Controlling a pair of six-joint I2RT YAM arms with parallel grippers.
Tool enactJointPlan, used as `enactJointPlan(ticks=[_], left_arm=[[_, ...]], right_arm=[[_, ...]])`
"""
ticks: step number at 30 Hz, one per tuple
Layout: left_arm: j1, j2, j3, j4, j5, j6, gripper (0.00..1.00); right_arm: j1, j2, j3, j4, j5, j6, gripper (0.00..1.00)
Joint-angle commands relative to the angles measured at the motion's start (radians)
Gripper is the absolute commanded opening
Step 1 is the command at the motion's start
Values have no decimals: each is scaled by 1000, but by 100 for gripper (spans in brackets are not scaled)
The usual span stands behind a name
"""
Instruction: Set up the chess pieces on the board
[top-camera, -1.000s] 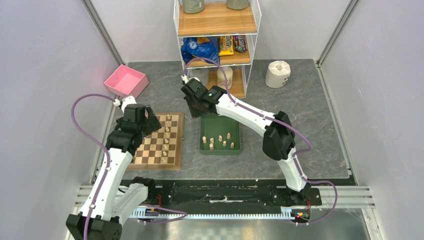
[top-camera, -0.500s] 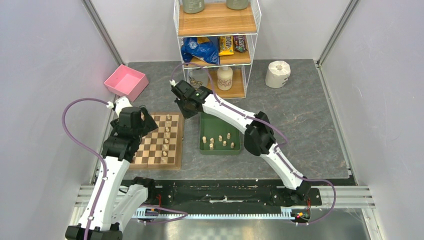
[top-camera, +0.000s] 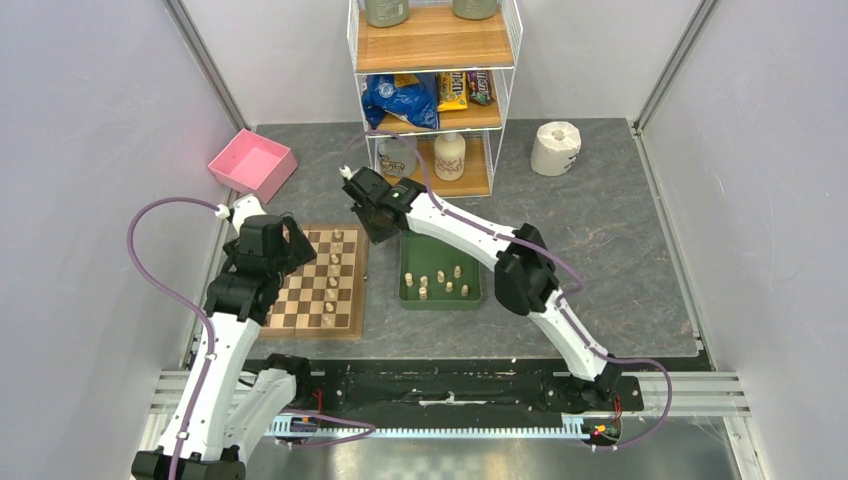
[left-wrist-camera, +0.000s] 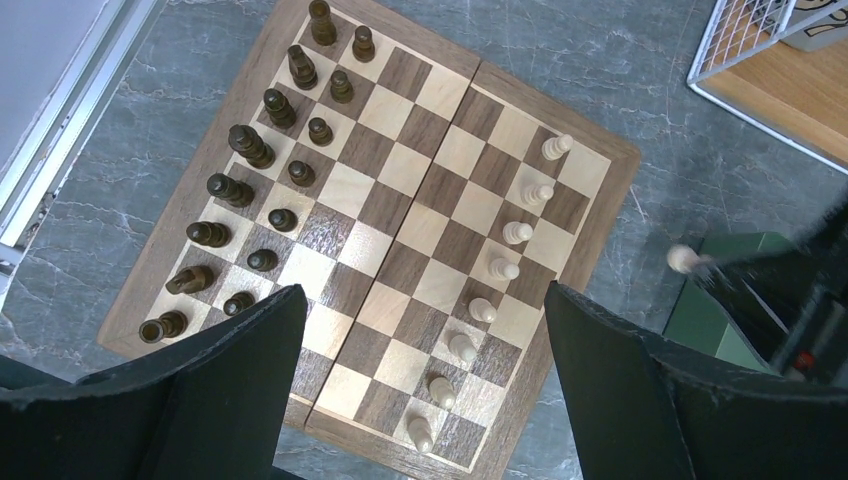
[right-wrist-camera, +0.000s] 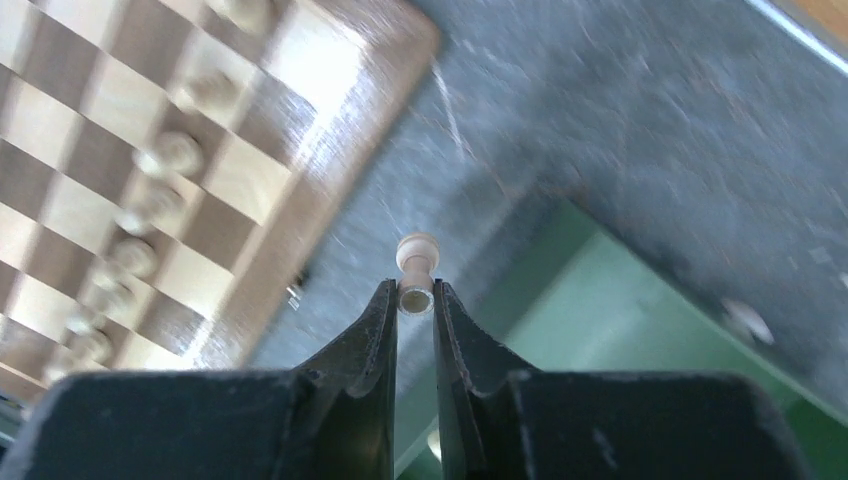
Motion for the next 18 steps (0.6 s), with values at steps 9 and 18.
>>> enactJointPlan(ticks=[9,18], left_arm=[[5,8,0,39,36,7,95],[5,17,-2,40,53,13,95]], right_arm=[[-46,-408,-489,74,130,124,15],[-94,-339,-535,91,96,154,17]])
